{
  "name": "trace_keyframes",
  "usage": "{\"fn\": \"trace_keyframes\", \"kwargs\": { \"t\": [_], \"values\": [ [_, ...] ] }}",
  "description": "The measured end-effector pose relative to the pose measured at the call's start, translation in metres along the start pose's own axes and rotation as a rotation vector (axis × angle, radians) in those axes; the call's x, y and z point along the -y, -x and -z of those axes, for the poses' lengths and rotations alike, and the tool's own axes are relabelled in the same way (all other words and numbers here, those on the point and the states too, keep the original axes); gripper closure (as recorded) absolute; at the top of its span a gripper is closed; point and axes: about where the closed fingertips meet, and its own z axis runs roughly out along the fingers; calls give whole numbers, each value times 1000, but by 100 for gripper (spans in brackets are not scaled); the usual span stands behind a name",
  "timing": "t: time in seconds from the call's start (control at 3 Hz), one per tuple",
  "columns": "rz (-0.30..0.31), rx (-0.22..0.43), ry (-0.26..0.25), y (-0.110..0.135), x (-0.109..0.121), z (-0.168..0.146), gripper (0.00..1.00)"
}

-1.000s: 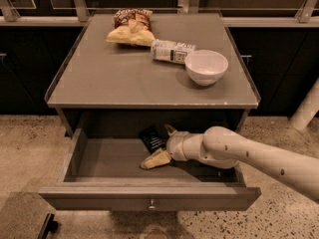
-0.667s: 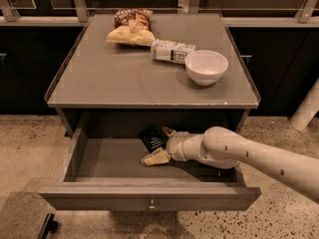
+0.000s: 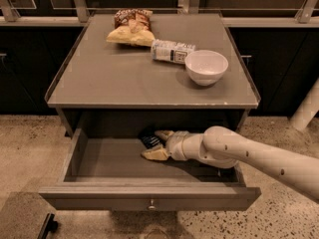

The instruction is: Pick rxbar blueberry from top drawer and place on counter

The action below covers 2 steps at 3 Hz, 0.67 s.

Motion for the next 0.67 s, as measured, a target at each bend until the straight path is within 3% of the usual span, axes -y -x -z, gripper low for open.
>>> {"fn": "trace_keyframes", "kwargs": {
  "t": [0.33, 0.67],
  "values": [
    [37, 30, 20, 24, -2, 12, 87],
    [36, 54, 49, 45, -2, 31, 100]
  ]
}}
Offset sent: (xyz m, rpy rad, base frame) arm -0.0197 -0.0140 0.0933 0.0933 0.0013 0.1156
